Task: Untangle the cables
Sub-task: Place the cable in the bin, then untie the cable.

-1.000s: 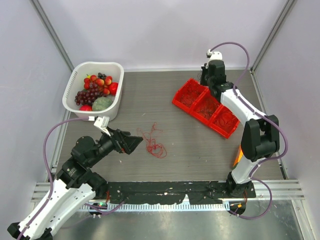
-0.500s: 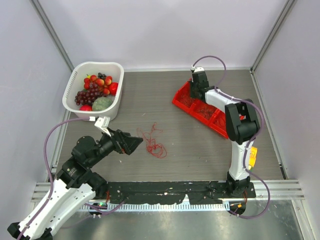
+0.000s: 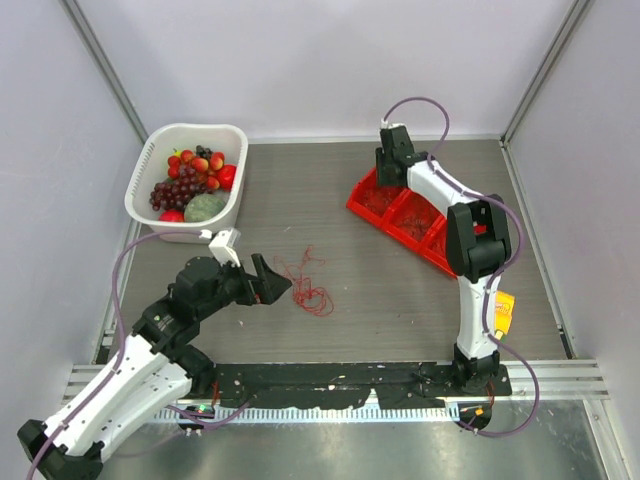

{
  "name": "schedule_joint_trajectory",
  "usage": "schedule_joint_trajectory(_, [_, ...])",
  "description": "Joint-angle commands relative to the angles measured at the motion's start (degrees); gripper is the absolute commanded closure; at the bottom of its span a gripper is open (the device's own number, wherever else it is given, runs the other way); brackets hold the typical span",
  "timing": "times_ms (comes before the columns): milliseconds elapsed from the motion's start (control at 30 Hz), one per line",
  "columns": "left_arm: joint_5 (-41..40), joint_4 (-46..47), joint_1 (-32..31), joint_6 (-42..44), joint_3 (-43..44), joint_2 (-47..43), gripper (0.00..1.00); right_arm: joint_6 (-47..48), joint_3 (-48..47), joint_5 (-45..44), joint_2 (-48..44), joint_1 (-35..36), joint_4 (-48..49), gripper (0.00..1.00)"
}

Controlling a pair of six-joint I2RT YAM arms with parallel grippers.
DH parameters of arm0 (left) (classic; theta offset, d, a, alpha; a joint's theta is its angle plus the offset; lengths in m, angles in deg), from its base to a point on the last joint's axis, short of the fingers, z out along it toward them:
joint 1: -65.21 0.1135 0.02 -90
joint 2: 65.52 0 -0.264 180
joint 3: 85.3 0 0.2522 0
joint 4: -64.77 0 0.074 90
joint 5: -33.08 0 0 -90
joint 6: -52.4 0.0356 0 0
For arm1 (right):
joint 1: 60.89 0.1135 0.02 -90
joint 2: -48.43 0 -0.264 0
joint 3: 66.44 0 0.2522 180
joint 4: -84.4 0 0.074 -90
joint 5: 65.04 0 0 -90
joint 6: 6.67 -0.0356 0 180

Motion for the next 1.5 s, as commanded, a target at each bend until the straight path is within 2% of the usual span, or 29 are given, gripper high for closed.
schedule_joint_trajectory(0, [-0.88, -1.03, -0.13, -2.5, 1.77, 3.6, 0.0, -1.37, -8.4, -4.35, -3.73, 0.45, -11.26, 0.53])
schedule_joint_trajectory(100, [-0.27, -0.86, -0.13, -3.03, 2.38, 4.66, 0.0, -1.63, -8.5, -5.32, -6.02, 0.81, -13.3, 0.46])
schedule_joint_trajectory(200, [-1.06, -1.82, -0.13, -2.86, 3.35, 5.71, 0.03, -2.42, -7.88, -6.81, -9.71, 1.59, -14.79, 0.45])
schedule_joint_trajectory(333, [-2.12, -3.15, -0.05, -1.98, 4.49, 9.48, 0.07, -4.18, -1.92, -5.43, -16.64, 5.1, -14.36, 0.42])
schedule_joint_trajectory(500, [-0.71, -1.74, -0.05, -0.4, 6.16, 20.02, 0.2, -9.35, 18.34, 9.14, -27.97, 13.28, -3.75, 0.38])
schedule_joint_trajectory(633, [-3.43, 0.8, 0.13, 1.88, 7.39, 26.88, 0.3, -15.51, 32.59, 19.52, -34.13, 20.74, 5.82, 0.38])
schedule_joint_trajectory(700, [-4.57, 2.91, 0.48, 2.59, 7.65, 29.78, 0.34, -18.32, 38.31, 21.74, -36.42, 25.65, 9.96, 0.38])
schedule_joint_trajectory(800, [-3.88, 5.72, 1.88, 2.68, 7.92, 34.7, 0.36, -23.23, 47.11, 24.29, -39.76, 28.84, 18.65, 0.38])
schedule_joint_trajectory(933, [-2.12, 11.34, 2.76, 1.71, 8.18, 41.03, 0.39, -27.64, 53.72, 27.55, -40.83, 29.9, 27.45, 0.37])
schedule_joint_trajectory(1133, [-3.96, 14.51, 3.12, 1.53, 10.82, 48.16, 0.51, -28.27, 55.23, 28.26, -38.29, 30.42, 31.08, 0.37])
schedule_joint_trajectory(1200, [-4.58, 14.52, 3.03, 1.97, 11.78, 49.39, 0.57, -27.65, 55.31, 26.77, -37.67, 30.77, 31.08, 0.37])
schedule_joint_trajectory(1300, [-4.58, 11.54, 3.12, 2.59, 13.28, 48.79, 0.79, -26.51, 54.53, 23.78, -36.7, 30.95, 30.3, 0.36])
schedule_joint_trajectory(1400, [-4.4, 9.52, 3.12, 2.5, 12.58, 44.32, 0.96, -26.15, 53.12, 22.72, -34.51, 31.21, 30.29, 0.37])
schedule_joint_trajectory(1467, [-3.35, 7.41, 3.03, 1.8, 11.88, 39.75, 1.0, -26.86, 52.85, 23.15, -33.02, 31.56, 31.69, 0.41])
